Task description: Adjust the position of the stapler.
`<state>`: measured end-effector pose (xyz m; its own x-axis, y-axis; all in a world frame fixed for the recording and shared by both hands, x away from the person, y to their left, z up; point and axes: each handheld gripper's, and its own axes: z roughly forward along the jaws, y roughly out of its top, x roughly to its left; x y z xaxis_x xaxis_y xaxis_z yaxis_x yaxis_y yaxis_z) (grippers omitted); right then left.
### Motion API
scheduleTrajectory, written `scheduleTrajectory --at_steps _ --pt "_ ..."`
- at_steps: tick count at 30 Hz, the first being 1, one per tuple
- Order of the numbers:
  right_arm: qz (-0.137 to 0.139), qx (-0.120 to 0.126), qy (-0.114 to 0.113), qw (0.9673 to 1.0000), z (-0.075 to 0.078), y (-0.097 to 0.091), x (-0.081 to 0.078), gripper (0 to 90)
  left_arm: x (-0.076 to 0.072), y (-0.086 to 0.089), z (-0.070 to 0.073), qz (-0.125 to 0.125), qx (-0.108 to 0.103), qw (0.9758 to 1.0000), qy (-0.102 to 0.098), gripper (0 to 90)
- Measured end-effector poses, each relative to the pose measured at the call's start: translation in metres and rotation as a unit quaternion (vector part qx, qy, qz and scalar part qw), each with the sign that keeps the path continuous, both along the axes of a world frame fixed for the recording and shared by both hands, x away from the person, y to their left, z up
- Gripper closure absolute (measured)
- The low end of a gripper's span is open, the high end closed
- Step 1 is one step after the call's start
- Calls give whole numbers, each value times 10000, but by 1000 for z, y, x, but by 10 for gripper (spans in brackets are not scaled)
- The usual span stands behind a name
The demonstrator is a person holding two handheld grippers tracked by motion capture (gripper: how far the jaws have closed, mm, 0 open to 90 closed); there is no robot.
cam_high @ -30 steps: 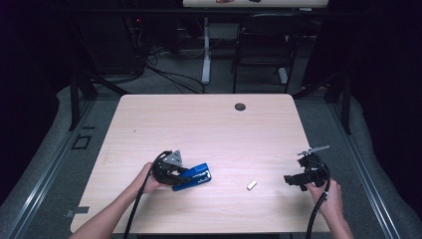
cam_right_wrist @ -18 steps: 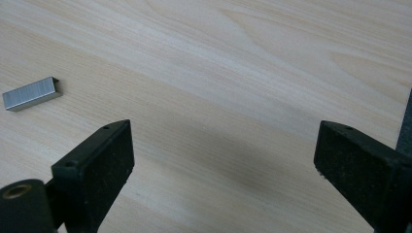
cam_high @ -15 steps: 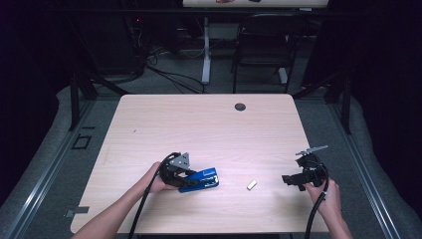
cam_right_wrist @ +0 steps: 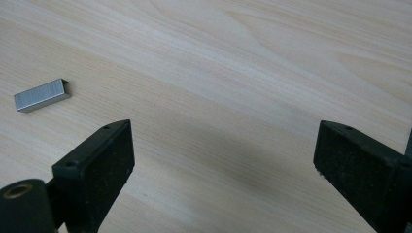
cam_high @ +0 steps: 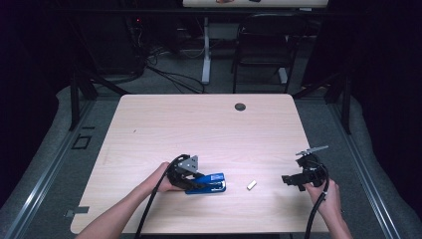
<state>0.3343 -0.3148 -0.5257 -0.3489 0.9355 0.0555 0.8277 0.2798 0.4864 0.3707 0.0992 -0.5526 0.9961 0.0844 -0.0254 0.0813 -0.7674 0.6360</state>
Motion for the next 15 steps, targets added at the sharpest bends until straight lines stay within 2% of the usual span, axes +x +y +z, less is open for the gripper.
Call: scheduleTrajectory --at_steps 2,4,5,8,13,15 --pt "11 -8 49 10000 1 -1 -1 73 -1 -3 4 146 -36 9999 -59 573" --pt "-20 26 59 10000 1 -2 -1 73 -1 -5 9 286 -145 9995 -12 509" --pt "-28 27 57 10000 1 -2 -2 73 -2 -7 12 385 -250 9989 -27 505" --pt "-69 59 21 10000 1 -3 -2 74 -3 -11 18 469 -317 9984 37 474" --pt "-39 49 52 10000 1 -2 -2 75 -5 -17 17 484 -110 9987 74 471" --pt "-42 65 56 10000 1 -2 -2 76 -6 -19 16 515 -87 9986 102 486"
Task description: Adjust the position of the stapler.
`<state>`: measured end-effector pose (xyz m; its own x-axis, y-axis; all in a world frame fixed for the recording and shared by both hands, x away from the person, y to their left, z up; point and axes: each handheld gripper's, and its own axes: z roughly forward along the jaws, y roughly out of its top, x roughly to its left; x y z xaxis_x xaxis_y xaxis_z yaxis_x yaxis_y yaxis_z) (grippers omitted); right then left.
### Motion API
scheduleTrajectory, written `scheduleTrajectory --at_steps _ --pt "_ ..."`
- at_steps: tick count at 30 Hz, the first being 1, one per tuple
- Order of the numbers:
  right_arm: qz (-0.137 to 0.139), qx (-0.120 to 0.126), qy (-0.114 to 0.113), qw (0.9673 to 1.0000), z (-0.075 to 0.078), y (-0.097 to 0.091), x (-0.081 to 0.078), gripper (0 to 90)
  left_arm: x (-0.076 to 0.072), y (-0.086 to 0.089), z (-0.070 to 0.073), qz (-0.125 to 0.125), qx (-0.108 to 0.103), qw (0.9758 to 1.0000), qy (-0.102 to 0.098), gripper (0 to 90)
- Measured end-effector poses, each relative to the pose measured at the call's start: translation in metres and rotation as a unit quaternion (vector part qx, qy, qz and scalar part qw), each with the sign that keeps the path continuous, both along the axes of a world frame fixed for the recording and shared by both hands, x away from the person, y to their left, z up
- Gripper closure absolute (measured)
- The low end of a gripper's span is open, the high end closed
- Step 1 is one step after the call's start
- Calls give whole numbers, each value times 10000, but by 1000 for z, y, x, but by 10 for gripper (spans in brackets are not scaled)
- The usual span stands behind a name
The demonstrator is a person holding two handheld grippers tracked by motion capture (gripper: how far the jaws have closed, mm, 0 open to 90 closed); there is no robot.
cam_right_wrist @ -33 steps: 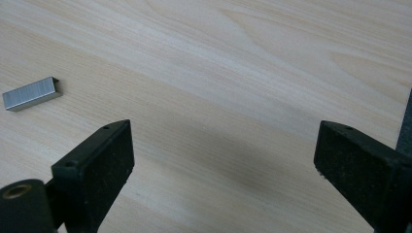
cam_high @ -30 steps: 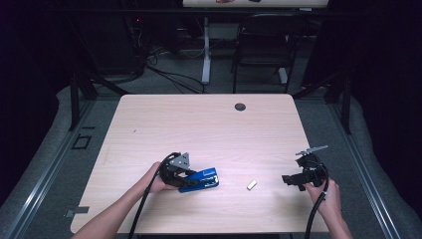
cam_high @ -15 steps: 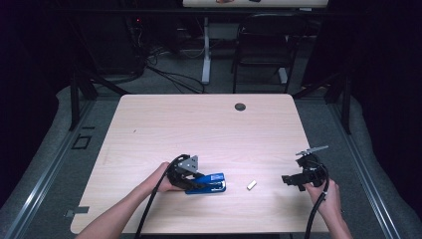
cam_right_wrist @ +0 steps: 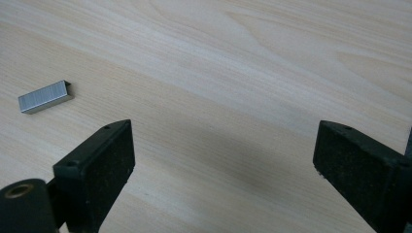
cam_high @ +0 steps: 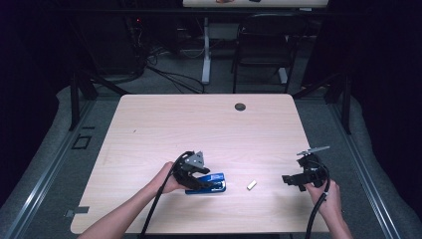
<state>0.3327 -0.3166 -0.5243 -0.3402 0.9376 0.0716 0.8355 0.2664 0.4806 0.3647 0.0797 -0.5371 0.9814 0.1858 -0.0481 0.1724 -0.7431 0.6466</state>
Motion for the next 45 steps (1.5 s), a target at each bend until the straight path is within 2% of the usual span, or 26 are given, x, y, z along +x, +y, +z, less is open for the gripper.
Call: scheduleTrajectory --at_steps 6,10,12,13,16,18,19,20,24,26,28,31,35,38,39,41,42,45 --pt "-5 149 -67 9999 1 3 0 82 0 -5 -3 -112 86 9999 -67 631" --pt "62 237 -85 9997 6 8 -1 104 4 -2 -4 -269 9 9996 13 650" --pt "89 249 -135 9996 8 13 -3 113 5 -2 -5 -329 -37 9994 -38 657" --pt "115 288 -134 9994 9 16 -3 118 6 -1 -5 -392 4 9992 4 659" --pt "239 344 -174 9990 12 25 -5 128 7 0 -6 -399 -105 9991 26 660" --pt "314 407 -178 9985 14 30 -6 134 8 0 -5 -604 -46 9981 95 660" --pt "327 437 -214 9983 15 34 -7 138 7 -1 -6 -661 -100 9977 127 660" --pt "390 416 -188 9982 16 36 -7 141 7 -2 -7 -684 -131 9975 93 661" --pt "536 471 -250 9971 19 48 -10 168 8 -1 -7 -827 -148 9963 183 661" --pt "567 517 -283 9966 21 55 -12 198 8 -1 -8 -795 -192 9965 177 660" --pt "596 538 -274 9964 22 61 -13 212 8 -2 -7 -778 -126 9968 164 658" --pt "701 617 -237 9953 23 69 -13 224 8 -2 -7 -692 -166 9971 252 646" --pt "792 729 -223 9939 23 80 -11 228 6 -5 -8 -538 -81 9981 283 540" --pt "845 810 -185 9930 23 86 -9 231 5 -6 -7 -449 -92 9985 287 489" --pt "889 837 -182 9924 22 89 -8 237 5 -7 -6 -394 -128 9989 226 478" --pt "921 805 -187 9923 22 94 -7 250 5 -8 -4 -336 -142 9990 250 454" --pt "936 788 -191 9923 21 98 -7 256 5 -8 -2 -286 -91 9994 184 444" --pt "976 770 -183 9921 20 105 -4 276 6 -10 1 -226 -164 9994 204 409"
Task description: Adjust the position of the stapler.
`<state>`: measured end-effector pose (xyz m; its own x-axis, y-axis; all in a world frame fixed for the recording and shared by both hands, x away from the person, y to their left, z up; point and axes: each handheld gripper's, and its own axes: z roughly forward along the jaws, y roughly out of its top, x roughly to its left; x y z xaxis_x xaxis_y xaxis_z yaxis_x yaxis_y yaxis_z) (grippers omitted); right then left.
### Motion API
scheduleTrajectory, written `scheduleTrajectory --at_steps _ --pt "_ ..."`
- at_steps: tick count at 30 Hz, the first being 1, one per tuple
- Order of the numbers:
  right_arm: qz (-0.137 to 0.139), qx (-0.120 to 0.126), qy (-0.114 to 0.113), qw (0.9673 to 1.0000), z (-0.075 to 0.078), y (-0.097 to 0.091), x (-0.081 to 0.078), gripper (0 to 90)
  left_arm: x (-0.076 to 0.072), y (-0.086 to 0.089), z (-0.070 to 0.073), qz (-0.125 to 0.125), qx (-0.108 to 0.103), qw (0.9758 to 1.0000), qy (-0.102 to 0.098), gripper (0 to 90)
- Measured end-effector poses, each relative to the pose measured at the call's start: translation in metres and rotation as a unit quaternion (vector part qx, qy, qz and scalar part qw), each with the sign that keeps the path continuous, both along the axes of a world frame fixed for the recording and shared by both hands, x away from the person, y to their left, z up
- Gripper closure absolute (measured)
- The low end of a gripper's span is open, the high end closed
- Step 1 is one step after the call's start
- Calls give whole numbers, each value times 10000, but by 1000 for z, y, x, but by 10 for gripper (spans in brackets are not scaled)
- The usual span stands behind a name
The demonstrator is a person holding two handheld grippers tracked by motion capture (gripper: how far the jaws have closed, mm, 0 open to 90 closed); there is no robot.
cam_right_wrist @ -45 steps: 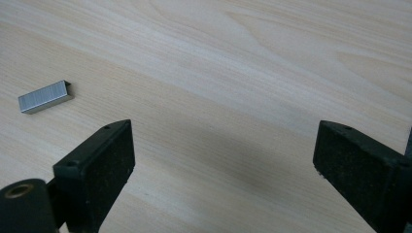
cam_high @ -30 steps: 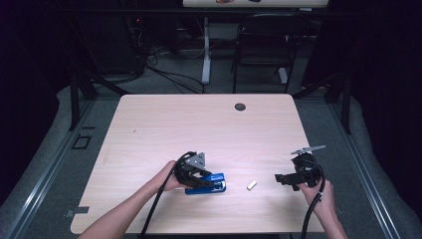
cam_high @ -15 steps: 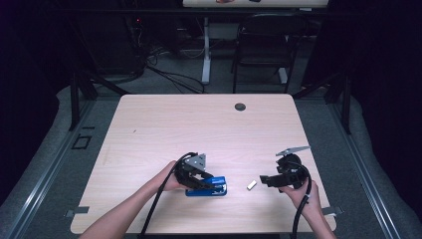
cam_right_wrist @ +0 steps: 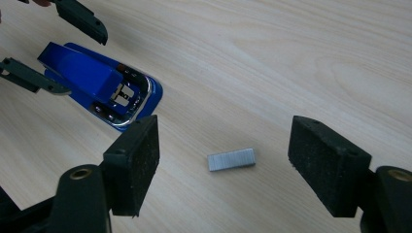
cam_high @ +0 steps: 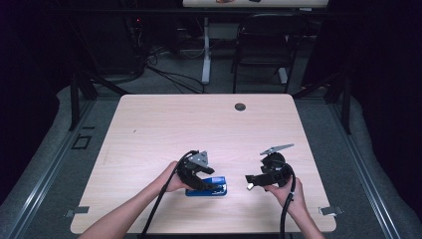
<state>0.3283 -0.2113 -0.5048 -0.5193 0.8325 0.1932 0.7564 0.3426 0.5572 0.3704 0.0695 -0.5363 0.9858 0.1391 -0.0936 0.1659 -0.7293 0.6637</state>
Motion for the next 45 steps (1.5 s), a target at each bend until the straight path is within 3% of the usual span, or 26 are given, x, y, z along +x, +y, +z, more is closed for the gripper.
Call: scheduleTrajectory --at_steps 9,13,18,22,45 --pt "119 -33 -4 9999 -4 30 16 353 -1 -5 7 239 -60 9997 -78 375" --pt "227 -87 -38 9997 -3 37 15 368 -4 -9 8 231 51 9996 -147 384" --pt "197 -88 -60 9997 -3 35 14 379 -5 -14 7 272 154 9993 -204 424" --pt "215 -202 -30 9996 -6 35 13 380 -7 -18 6 208 149 9994 -236 455" --pt "197 -214 40 9996 -7 29 11 380 -12 -30 -1 -77 333 9989 -332 607"
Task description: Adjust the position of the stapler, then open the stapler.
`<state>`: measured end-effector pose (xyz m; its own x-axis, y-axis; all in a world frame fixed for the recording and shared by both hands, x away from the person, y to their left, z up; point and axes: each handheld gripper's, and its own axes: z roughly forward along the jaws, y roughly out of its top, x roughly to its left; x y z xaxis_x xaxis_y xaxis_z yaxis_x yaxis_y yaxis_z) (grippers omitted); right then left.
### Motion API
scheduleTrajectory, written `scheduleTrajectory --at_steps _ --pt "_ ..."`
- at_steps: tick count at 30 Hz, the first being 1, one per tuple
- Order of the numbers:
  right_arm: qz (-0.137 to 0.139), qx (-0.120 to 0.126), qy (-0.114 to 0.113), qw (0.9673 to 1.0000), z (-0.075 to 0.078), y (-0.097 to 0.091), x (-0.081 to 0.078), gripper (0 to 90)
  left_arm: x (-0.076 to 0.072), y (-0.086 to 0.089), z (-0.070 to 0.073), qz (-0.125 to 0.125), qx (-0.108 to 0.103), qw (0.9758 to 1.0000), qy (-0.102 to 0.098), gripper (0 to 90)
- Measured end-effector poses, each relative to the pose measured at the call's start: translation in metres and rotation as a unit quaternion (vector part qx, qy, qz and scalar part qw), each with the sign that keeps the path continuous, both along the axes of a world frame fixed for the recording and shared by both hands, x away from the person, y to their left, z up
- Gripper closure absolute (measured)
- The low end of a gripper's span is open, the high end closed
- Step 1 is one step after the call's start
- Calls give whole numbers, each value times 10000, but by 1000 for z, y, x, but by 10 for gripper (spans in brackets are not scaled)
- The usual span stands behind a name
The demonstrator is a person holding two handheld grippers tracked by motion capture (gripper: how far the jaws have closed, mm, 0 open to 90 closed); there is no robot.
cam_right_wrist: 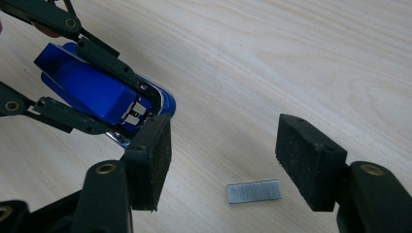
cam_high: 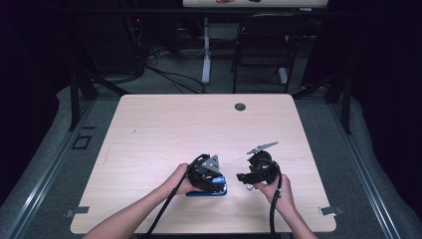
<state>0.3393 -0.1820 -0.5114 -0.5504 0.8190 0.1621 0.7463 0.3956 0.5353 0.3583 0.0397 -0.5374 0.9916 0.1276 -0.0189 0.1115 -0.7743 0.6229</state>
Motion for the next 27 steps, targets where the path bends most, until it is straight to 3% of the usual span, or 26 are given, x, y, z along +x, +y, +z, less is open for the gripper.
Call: scheduleTrajectory --at_steps 6,7,10,17,27 --pt "1 0 -31 10000 -2 0 0 380 0 0 1 -42 49 10000 -39 633" --pt "13 2 -28 10000 -2 0 -1 380 -1 0 1 -100 81 9998 -143 638" --pt "7 -5 -24 10000 -2 0 -1 381 -1 0 1 -147 82 9997 -168 645" --pt "45 -18 -13 10000 -1 -2 -1 386 2 9 6 -157 -241 9995 -100 658" --pt "106 28 28 9999 -2 3 -2 405 2 19 13 -251 -497 9983 -156 661"
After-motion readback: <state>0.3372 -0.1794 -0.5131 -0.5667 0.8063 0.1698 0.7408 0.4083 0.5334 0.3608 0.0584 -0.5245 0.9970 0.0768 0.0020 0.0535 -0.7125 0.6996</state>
